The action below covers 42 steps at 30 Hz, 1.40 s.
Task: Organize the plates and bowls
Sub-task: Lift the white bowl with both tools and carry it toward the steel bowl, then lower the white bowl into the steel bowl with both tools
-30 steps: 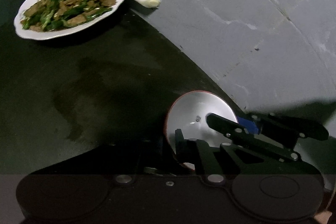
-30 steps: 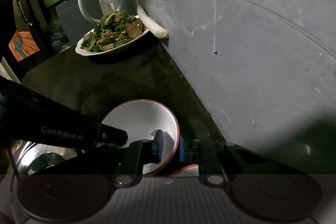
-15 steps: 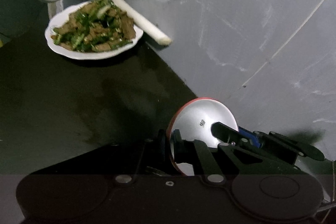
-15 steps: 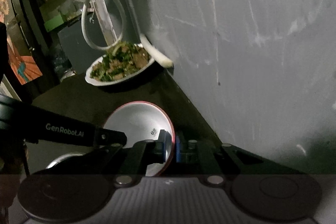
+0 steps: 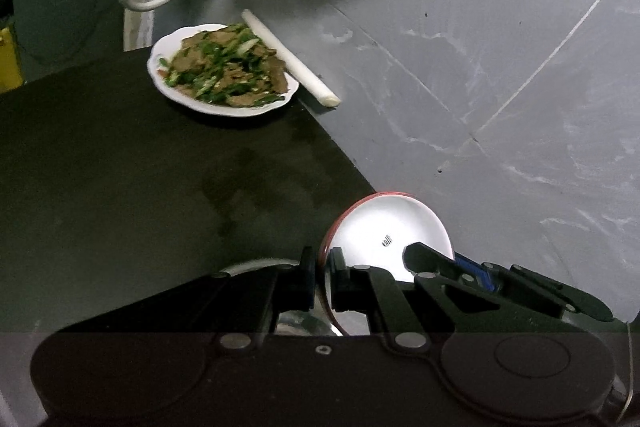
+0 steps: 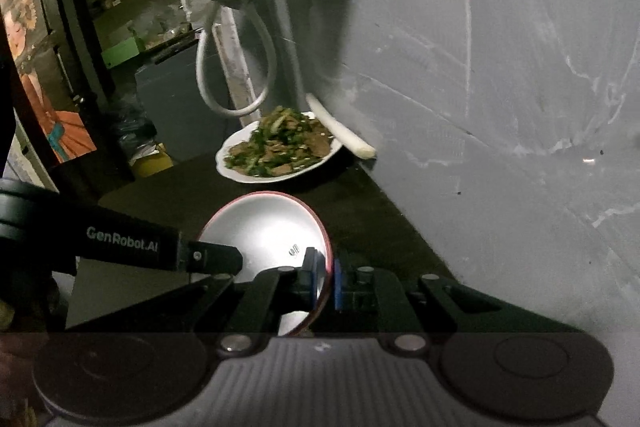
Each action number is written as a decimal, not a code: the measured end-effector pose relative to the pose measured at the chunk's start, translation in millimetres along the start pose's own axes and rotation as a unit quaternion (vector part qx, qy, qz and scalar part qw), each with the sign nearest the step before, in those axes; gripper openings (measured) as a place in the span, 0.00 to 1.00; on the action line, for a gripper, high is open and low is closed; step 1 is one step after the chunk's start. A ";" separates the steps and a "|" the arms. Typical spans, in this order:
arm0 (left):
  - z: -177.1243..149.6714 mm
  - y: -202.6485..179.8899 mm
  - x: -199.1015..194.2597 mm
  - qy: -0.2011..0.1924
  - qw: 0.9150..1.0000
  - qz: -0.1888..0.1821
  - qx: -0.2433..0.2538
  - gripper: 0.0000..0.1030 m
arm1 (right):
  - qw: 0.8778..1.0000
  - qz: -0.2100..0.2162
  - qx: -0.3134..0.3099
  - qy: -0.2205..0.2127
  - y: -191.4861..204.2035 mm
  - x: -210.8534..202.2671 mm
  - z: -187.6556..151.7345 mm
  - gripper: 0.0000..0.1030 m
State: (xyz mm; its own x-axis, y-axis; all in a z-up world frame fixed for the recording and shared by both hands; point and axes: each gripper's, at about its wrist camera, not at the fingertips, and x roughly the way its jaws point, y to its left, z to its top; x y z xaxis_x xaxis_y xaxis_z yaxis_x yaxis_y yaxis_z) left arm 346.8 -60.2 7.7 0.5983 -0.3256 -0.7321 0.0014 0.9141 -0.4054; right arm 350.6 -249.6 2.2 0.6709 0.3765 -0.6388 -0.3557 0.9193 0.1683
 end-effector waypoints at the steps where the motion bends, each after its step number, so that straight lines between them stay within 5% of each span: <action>1: -3.5 2.4 -5.0 -0.001 1.000 -0.001 -0.001 0.05 | 1.000 -0.001 -0.002 0.000 4.8 -3.9 -1.0 0.08; 21: -88.1 54.4 -94.2 0.014 0.999 0.000 -0.030 0.05 | 1.000 0.004 -0.007 0.023 103.6 -69.9 -66.7 0.08; 42: -161.4 71.8 -106.9 0.079 0.996 0.016 -0.044 0.06 | 0.996 0.006 0.010 0.085 132.6 -104.6 -138.6 0.08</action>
State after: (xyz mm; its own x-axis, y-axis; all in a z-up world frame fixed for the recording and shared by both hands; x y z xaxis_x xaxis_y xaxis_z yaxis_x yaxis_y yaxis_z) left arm 153.7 1.2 -31.5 0.4628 -0.3375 -0.8197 -0.0902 0.9020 -0.4223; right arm 143.0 -182.9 -12.7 0.5453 0.3644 -0.7548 -0.3490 0.9175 0.1909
